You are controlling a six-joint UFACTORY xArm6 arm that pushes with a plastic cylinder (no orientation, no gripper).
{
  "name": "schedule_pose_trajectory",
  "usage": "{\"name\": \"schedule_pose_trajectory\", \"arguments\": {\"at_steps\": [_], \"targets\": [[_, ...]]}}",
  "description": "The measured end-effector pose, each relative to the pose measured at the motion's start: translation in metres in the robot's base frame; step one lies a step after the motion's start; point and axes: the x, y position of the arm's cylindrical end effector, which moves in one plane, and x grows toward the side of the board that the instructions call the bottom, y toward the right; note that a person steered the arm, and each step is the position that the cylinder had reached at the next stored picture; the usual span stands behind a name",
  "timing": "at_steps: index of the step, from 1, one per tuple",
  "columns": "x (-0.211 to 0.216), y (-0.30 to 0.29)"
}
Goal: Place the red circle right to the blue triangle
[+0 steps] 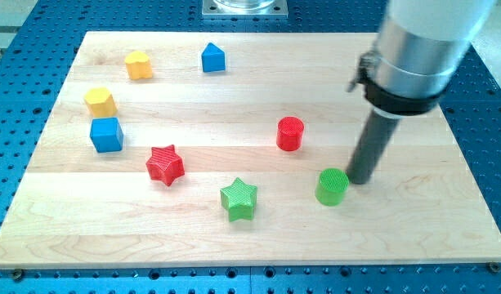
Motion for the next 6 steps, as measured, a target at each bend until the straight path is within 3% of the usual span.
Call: {"name": "schedule_pose_trajectory", "arguments": {"at_steps": [1,4,5,6], "targets": [[-0.01,-0.018],[-0.092,-0.067],[-0.049,-0.077],[-0.071,-0.105]]}}
